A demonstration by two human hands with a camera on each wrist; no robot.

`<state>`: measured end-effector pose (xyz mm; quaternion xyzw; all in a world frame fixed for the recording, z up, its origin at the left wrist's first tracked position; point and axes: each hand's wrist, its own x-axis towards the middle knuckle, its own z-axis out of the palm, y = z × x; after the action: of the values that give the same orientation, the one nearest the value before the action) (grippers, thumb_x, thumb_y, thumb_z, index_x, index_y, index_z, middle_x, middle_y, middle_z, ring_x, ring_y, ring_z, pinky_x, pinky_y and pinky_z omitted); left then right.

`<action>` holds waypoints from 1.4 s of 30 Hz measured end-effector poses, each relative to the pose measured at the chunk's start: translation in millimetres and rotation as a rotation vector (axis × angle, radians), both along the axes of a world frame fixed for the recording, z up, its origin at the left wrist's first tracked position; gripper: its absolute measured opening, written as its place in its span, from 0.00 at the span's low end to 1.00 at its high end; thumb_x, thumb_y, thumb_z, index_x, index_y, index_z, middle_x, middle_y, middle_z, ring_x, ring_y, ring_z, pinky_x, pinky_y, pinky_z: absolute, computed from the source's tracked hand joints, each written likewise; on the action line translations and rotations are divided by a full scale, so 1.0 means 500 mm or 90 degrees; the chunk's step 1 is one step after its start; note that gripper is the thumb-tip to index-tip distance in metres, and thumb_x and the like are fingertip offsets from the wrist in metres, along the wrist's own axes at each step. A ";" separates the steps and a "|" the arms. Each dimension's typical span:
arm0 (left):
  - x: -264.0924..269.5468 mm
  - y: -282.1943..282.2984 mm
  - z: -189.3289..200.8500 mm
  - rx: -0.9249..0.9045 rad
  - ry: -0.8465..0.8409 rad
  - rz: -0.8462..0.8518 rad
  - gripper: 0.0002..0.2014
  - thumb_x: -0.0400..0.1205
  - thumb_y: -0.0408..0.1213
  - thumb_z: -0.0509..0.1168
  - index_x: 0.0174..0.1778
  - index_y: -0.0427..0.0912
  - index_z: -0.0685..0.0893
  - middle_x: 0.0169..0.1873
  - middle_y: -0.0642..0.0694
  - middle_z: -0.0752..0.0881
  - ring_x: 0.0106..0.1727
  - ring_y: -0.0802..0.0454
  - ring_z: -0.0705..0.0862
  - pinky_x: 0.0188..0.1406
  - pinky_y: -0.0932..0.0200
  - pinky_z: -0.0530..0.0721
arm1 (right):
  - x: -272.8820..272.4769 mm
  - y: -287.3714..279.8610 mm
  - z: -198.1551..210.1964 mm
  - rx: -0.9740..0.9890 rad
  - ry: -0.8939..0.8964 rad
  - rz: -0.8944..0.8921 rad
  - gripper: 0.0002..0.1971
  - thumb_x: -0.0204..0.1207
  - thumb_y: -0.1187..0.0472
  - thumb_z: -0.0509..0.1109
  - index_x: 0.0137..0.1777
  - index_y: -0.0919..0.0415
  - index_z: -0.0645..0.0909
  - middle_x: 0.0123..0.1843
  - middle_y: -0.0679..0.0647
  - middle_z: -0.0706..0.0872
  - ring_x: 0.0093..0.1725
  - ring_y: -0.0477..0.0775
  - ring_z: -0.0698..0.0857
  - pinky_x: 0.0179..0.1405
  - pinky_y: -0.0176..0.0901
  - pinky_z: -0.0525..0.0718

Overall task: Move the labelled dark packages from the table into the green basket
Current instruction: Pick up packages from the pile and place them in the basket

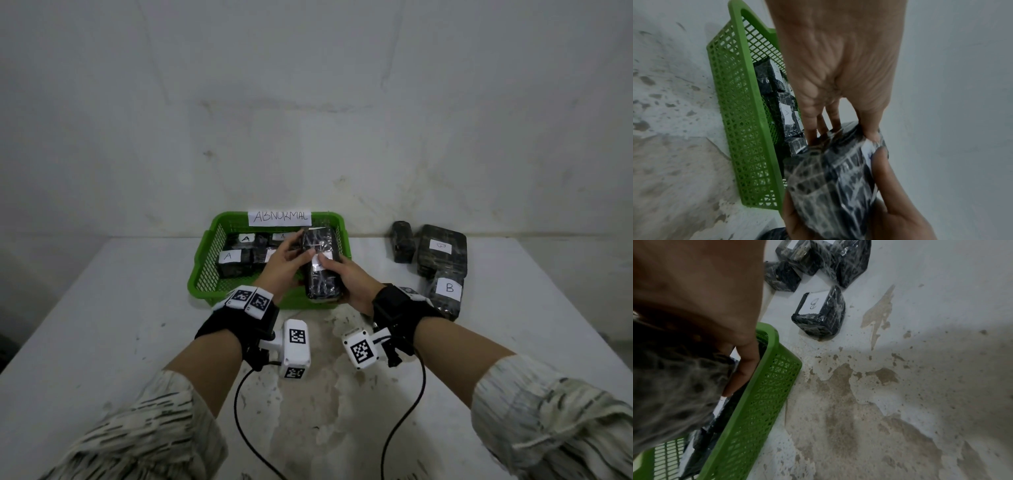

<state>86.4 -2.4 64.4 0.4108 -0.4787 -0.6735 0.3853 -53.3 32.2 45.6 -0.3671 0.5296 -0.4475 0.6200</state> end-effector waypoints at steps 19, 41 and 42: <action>0.008 0.027 -0.021 0.027 -0.022 0.025 0.29 0.82 0.28 0.63 0.78 0.48 0.66 0.65 0.31 0.80 0.63 0.38 0.81 0.62 0.39 0.81 | 0.002 0.028 0.004 -0.014 -0.003 0.043 0.25 0.74 0.70 0.73 0.71 0.59 0.75 0.63 0.57 0.86 0.62 0.59 0.85 0.67 0.54 0.81; -0.007 0.019 0.001 -0.005 -0.134 0.096 0.34 0.85 0.53 0.54 0.81 0.37 0.54 0.77 0.42 0.66 0.77 0.46 0.67 0.70 0.54 0.66 | 0.042 0.017 0.035 -0.096 0.123 -0.135 0.19 0.83 0.39 0.56 0.58 0.54 0.73 0.59 0.52 0.78 0.58 0.51 0.79 0.53 0.45 0.75; -0.012 0.026 0.006 -0.012 -0.126 0.081 0.31 0.86 0.51 0.53 0.81 0.37 0.55 0.74 0.43 0.69 0.73 0.49 0.69 0.65 0.58 0.67 | 0.050 0.014 0.033 -0.092 0.141 -0.125 0.27 0.78 0.32 0.55 0.65 0.52 0.71 0.68 0.53 0.75 0.66 0.53 0.76 0.61 0.49 0.76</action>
<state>80.4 10.6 67.5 0.5015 -0.4938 -0.5990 0.3819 -28.1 39.2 62.3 -0.4042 0.5949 -0.4995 0.4830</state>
